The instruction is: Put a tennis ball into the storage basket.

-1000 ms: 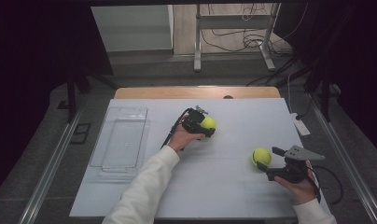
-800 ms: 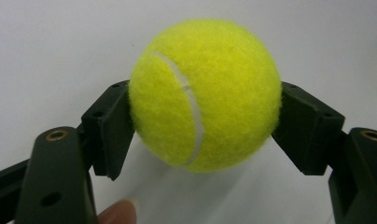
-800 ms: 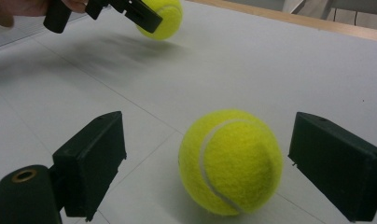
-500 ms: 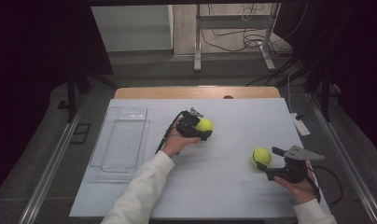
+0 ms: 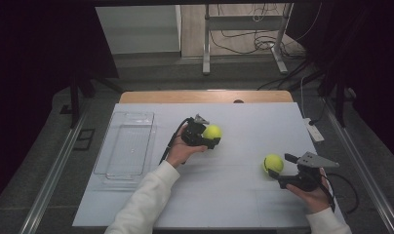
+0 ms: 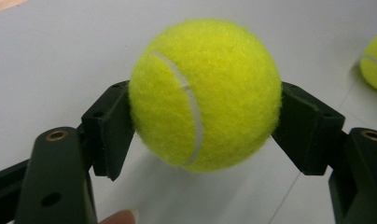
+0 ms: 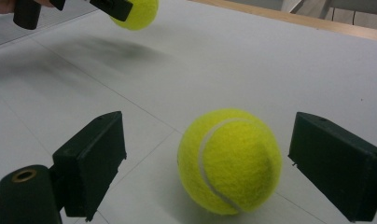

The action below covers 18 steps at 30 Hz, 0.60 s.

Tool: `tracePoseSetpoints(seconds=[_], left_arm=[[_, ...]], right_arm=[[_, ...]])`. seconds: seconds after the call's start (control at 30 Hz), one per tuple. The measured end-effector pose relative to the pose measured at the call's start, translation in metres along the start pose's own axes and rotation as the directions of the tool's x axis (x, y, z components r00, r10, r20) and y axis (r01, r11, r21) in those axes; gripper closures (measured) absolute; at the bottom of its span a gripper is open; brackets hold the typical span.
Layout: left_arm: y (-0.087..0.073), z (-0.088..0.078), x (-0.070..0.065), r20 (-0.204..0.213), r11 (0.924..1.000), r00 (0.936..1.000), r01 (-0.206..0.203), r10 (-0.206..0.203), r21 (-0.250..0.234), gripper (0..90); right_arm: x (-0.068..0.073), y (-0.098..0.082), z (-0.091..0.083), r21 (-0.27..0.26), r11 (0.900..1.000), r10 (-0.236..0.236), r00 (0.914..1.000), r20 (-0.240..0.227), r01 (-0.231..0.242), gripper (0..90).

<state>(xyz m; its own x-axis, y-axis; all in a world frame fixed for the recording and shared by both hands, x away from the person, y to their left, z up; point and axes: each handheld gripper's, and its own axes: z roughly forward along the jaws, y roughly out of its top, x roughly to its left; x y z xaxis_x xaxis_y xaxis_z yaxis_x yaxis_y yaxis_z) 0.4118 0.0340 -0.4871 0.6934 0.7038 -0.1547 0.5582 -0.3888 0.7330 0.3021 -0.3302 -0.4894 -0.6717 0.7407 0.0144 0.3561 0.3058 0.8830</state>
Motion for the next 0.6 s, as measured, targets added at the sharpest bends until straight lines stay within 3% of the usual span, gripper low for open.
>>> tracePoseSetpoints(seconds=[0.3, 0.6], left_arm=[[0.001, -0.005, -0.002, 0.026, 0.9998, 0.9997, 0.001, 0.0, -0.022, 27.2], [0.002, -0.015, 0.0, 0.01, 0.9989, 0.9999, 0.003, -0.002, -0.046, 27.3]], right_arm=[[0.0, 0.0, 0.0, -0.001, 1.0, -0.001, 1.0, -0.003, 0.001, 11.2], [0.0, 0.0, 0.0, 0.003, 1.0, -0.001, 1.0, -0.002, 0.001, 11.2]])
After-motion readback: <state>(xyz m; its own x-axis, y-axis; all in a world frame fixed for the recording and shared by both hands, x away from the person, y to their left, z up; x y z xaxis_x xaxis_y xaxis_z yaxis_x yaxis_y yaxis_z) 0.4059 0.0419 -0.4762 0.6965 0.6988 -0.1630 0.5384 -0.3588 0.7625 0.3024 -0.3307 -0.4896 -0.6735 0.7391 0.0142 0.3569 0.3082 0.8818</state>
